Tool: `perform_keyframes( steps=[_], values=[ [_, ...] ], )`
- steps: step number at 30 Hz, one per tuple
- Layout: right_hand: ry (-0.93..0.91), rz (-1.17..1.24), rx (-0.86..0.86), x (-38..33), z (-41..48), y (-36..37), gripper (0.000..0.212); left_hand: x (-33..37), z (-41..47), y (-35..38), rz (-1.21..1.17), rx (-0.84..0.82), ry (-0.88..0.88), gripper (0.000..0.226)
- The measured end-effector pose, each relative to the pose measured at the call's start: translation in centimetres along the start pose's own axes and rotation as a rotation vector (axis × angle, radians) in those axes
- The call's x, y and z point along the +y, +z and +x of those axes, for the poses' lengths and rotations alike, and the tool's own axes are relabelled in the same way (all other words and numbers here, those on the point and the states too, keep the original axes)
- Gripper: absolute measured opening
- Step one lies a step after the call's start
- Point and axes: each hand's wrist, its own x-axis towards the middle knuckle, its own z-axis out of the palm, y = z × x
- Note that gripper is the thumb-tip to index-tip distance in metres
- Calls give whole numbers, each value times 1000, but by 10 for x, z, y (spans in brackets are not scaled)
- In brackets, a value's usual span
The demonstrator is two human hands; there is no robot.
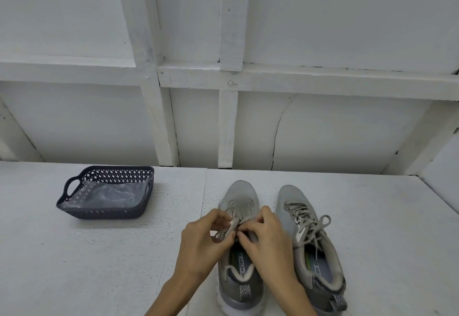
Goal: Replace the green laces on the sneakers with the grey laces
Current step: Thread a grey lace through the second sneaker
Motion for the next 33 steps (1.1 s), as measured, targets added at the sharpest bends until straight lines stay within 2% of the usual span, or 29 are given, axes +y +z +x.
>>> perform_keyframes(
  steps=[4,7,16,29,33],
  values=[
    [4,29,-5,3,-1,-1,8,-2,6,-8,-125,-63,-57,16],
    [4,36,-20,2,-1,-1,10,-6,14,-14,-209,-113,-113,18],
    [15,58,2,4,-2,0,12,-9,20,-17,-271,-178,-126,17],
    [14,88,-13,8,1,4,12,-5,28,-15,-227,-184,-107,23],
    [-10,102,-30,10,0,1,8,-5,26,-14,-160,-177,-32,21]
  ],
)
